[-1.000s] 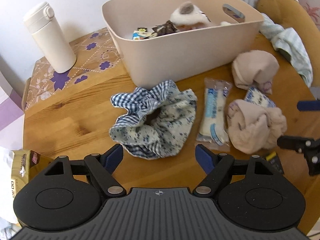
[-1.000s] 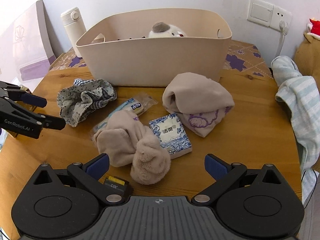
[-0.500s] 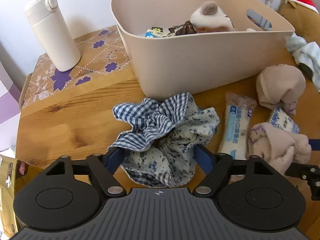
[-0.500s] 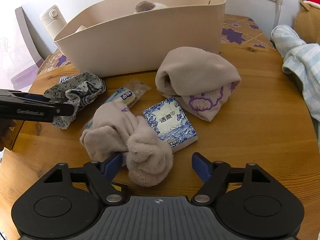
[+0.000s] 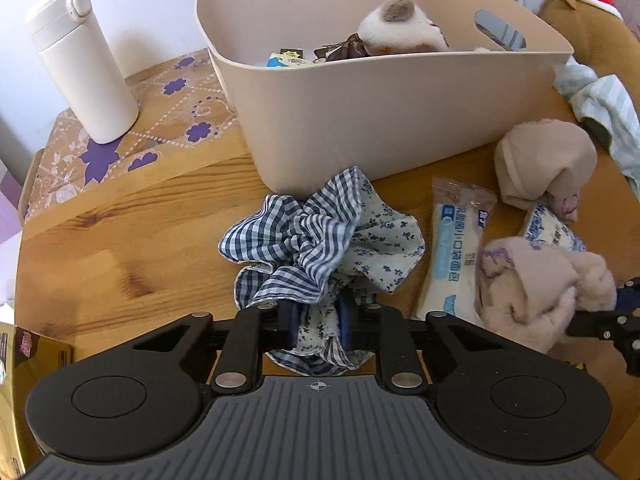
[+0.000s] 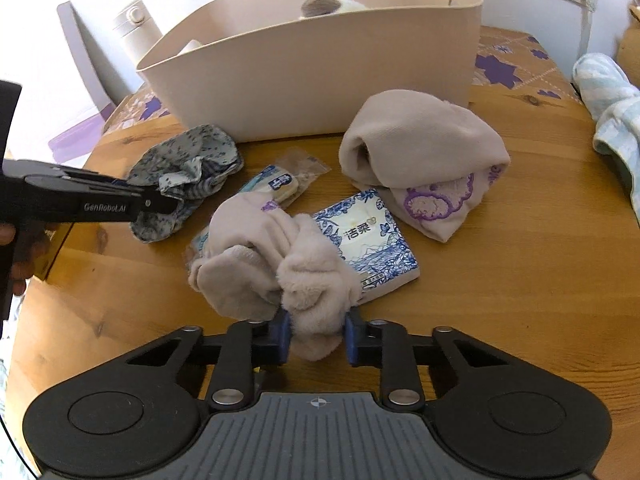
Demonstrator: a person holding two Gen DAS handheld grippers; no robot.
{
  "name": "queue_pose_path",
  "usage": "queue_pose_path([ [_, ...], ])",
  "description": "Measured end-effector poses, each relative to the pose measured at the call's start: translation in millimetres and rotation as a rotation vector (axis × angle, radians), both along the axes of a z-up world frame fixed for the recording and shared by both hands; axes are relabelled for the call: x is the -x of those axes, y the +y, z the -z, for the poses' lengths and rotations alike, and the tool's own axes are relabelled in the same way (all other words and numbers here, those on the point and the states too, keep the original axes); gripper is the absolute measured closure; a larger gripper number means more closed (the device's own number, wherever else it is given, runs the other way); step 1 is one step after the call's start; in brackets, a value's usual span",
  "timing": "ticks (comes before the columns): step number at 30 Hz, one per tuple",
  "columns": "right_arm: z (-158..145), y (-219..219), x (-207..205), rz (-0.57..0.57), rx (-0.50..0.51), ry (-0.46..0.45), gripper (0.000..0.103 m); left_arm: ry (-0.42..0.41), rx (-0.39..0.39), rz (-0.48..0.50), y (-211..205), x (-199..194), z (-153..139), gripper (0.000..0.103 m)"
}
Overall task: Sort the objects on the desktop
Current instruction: 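Grasp the plaid scrunchie with the left tool while the right tool grasps the beige socks, then lift the scrunchie and socks and carry both over the basket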
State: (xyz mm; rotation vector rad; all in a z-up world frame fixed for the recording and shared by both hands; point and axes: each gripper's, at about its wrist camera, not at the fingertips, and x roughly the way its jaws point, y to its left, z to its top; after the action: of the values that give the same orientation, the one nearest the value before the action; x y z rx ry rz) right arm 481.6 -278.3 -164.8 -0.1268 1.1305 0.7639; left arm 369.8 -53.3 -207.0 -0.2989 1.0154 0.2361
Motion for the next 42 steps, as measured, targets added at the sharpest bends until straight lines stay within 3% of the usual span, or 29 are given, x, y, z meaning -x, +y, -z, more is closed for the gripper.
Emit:
queue_pose_path([
  [7,-9.1,-7.0,1.4,-0.009,-0.009,-0.03,0.091,-0.004,-0.007,-0.008,-12.4,13.1,-5.7,0.088],
  [20,-35.2,-17.0,10.5,-0.07,-0.035,-0.144,0.097,-0.038,0.003,-0.1,-11.3,36.7,-22.4,0.09],
  [42,-98.2,-43.7,-21.5,-0.048,-0.118,-0.314,0.098,-0.167,0.016,-0.226,3.8,53.1,-83.3,0.09],
])
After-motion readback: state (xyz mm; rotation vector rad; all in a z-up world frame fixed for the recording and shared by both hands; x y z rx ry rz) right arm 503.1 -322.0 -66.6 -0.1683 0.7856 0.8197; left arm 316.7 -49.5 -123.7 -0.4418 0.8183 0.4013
